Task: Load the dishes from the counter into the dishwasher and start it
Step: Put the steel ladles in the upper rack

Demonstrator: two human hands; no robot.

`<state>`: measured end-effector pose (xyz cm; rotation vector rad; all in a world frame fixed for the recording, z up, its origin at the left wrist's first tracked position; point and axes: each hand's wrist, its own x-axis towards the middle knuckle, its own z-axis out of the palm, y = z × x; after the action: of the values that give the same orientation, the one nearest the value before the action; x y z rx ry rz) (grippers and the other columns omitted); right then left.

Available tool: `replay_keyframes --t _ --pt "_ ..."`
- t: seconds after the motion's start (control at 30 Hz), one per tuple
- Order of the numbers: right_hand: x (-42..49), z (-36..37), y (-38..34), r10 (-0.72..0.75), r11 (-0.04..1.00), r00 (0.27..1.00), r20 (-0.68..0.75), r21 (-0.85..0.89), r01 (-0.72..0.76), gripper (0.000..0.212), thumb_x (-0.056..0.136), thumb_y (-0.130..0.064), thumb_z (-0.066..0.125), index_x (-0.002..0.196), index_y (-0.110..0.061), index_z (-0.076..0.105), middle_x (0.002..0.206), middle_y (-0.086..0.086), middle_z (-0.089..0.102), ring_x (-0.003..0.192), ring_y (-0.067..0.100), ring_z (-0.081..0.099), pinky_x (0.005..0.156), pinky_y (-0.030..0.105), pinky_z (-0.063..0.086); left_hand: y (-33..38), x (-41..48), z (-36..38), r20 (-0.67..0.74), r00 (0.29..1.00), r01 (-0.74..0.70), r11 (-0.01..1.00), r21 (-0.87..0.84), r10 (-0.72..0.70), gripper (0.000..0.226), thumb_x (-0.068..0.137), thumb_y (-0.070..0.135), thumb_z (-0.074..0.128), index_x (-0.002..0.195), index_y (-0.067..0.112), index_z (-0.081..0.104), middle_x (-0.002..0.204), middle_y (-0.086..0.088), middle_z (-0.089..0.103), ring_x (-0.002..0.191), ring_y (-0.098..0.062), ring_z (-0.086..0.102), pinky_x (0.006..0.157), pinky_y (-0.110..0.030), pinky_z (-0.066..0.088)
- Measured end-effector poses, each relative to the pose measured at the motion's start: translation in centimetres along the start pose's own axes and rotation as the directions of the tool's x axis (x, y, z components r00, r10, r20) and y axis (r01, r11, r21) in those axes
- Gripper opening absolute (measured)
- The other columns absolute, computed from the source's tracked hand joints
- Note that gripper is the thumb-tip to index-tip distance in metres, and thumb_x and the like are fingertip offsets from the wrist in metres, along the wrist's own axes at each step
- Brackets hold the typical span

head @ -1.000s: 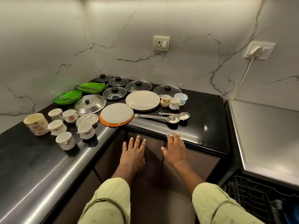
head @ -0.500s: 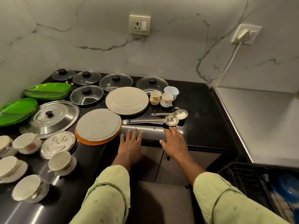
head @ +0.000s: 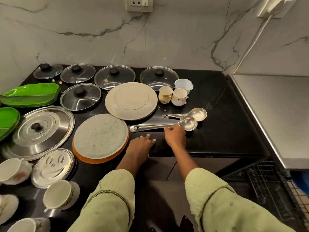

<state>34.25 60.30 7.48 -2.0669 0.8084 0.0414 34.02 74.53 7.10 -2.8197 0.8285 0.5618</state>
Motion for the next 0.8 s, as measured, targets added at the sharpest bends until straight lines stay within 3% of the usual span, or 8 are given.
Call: replay_keyframes --t 0.1,0.23,0.33,0.5,0.63,0.8 --pt "1.7 1.8 -0.9 0.241 0.931 0.97 0.002 0.281 -0.232 0.028 0.09 -0.03 0.059 0.091 -0.003 0.066 0.08 0.012 0.071 0.053 0.022 0.068 0.06 0.041 0.062 -0.1 0.5 -0.3 0.057 0.998 -0.003 1.0 0.015 0.002 0.075 0.096 0.013 0.059 0.158 0.025 0.019 0.165 -0.011 0.014 0.144 -0.032 0.033 0.108 -0.042 0.039" --pt "3.1 3.2 -1.7 0.43 0.724 0.899 0.08 0.565 -0.396 0.021 0.091 -0.022 0.067 0.082 -0.005 0.058 0.066 0.013 0.066 0.054 0.023 0.068 0.06 0.04 0.062 -0.2 0.8 -0.6 0.113 0.994 -0.003 0.999 0.033 -0.001 0.078 0.097 0.016 0.06 0.158 0.027 0.014 0.166 -0.009 0.01 0.145 -0.032 0.03 0.109 -0.043 0.039" --pt "3.6 4.0 -1.9 0.464 0.645 0.881 0.091 0.647 -0.407 0.022 0.091 -0.015 0.066 0.102 0.004 0.064 0.066 0.011 0.065 0.055 0.021 0.067 0.061 0.039 0.062 -0.6 0.8 -0.6 0.12 0.993 -0.023 0.999 0.05 0.017 0.078 0.097 0.019 0.06 0.158 0.028 0.013 0.166 -0.008 0.01 0.145 -0.031 0.031 0.108 -0.043 0.04" --pt "3.3 4.2 -2.3 0.468 0.573 0.881 0.077 0.732 -0.368 0.036 0.094 -0.007 0.056 0.128 0.001 0.055 0.088 0.011 0.065 0.065 0.025 0.069 0.065 0.039 0.062 -0.8 0.6 -0.1 0.087 0.996 -0.028 0.999 0.038 0.025 0.077 0.097 0.021 0.06 0.158 0.029 0.013 0.166 -0.007 0.011 0.145 -0.031 0.032 0.107 -0.043 0.043" --pt "2.7 3.3 -1.7 0.467 0.569 0.884 0.038 0.752 -0.333 0.039 0.094 -0.008 0.056 0.132 -0.002 0.054 0.112 0.017 0.067 0.077 0.03 0.071 0.057 0.035 0.061 -0.4 0.1 0.3 0.045 0.999 -0.002 1.0 0.001 0.002 0.075 0.099 0.018 0.058 0.158 0.028 0.013 0.166 -0.007 0.009 0.148 -0.032 0.024 0.11 -0.043 0.04" --pt "2.0 0.2 -0.7 0.414 0.553 0.909 0.046 0.781 -0.291 0.037 0.09 -0.005 0.06 0.126 -0.002 0.058 0.112 0.018 0.067 0.084 0.032 0.071 0.059 0.04 0.062 -0.1 -0.4 0.7 -0.012 1.0 0.027 0.998 -0.058 -0.028 0.072 0.098 0.015 0.058 0.158 0.027 0.02 0.163 -0.008 0.019 0.144 -0.033 0.032 0.107 -0.043 0.041"
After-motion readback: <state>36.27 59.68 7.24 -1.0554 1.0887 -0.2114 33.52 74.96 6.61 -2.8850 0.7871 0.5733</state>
